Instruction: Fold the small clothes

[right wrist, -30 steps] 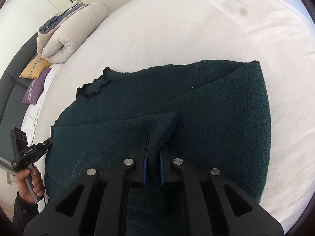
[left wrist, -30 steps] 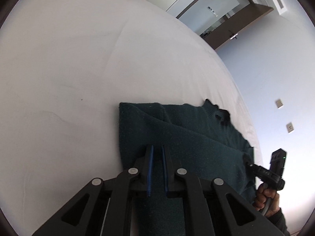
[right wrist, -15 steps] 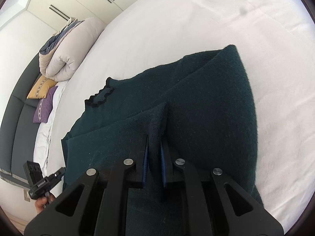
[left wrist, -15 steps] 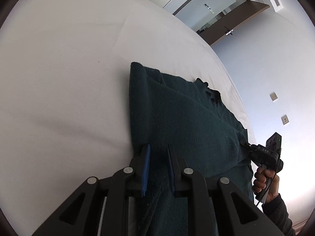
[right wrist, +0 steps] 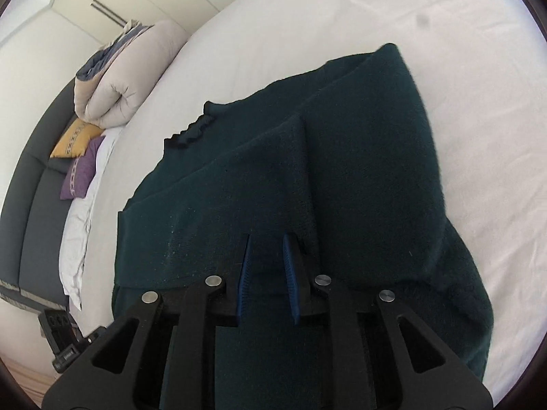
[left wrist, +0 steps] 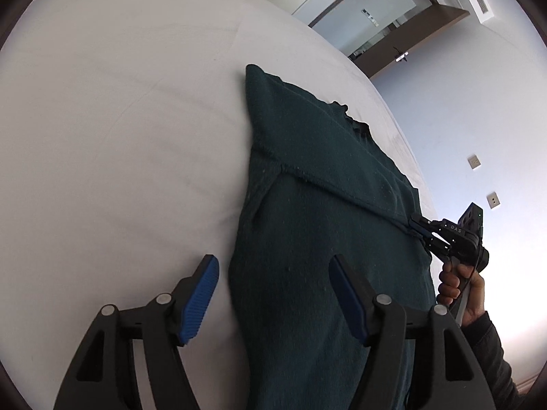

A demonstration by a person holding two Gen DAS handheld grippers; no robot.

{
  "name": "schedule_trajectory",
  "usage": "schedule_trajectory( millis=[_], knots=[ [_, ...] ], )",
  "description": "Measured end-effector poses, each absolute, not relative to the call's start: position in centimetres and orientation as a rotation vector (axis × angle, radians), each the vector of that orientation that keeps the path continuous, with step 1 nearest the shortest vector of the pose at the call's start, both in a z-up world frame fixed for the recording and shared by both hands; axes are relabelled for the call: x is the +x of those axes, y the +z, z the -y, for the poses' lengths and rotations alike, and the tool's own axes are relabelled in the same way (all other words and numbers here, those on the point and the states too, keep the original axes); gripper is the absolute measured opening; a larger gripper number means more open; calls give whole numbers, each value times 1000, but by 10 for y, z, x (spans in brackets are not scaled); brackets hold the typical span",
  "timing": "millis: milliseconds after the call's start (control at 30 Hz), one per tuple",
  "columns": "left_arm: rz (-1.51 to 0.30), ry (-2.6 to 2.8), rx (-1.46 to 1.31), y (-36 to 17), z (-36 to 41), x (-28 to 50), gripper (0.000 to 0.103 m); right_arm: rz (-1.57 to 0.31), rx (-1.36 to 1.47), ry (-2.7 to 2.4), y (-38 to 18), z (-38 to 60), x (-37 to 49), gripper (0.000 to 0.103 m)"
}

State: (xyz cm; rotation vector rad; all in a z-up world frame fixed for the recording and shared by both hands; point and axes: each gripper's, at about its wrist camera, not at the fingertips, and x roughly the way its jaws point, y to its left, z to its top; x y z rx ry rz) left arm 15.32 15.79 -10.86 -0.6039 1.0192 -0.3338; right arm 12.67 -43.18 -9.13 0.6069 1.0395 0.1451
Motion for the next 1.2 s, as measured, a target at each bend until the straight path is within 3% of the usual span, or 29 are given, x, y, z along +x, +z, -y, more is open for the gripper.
schedule_trajectory(
  millis=[100, 233, 300, 367, 400, 567, 667, 733, 1000, 1067, 1133, 1200],
  knots=[
    [-999, -325, -666, -103, -165, 112, 83, -976, 588, 154, -68, 432, 87, 18],
    [-988, -301, -700, -99, -170, 63, 86, -896, 555, 239, -35, 433, 13, 18],
    [-1016, -305, -723, -102, -166, 44, 87, -859, 558, 272, -26, 435, -26, 27],
    [-1057, -310, -686, -107, -158, 25, 86, -815, 581, 278, -21, 445, -69, 64],
    [-1065, -316, -666, -108, -154, 17, 86, -780, 603, 272, -20, 449, -89, 70],
    [-1087, -364, -669, -112, -145, 2, 85, -808, 663, 254, -36, 472, -160, 72],
    [-1113, -402, -711, -116, -146, 0, 72, -855, 686, 213, -55, 485, -185, 72],
    [-1141, -404, -698, -119, -142, 0, 57, -886, 717, 185, -67, 495, -196, 72],
    [-1185, -452, -729, -125, -144, -8, 49, -953, 709, 142, -80, 515, -221, 72],
    [-1194, -441, -718, -126, -145, -8, 39, -976, 698, 128, -82, 518, -222, 72],
    [-1202, -429, -714, -128, -147, -10, 20, -994, 690, 110, -82, 520, -224, 72],
    [-1208, -411, -704, -130, -149, -11, 7, -1006, 680, 88, -81, 522, -226, 72]
  ],
)
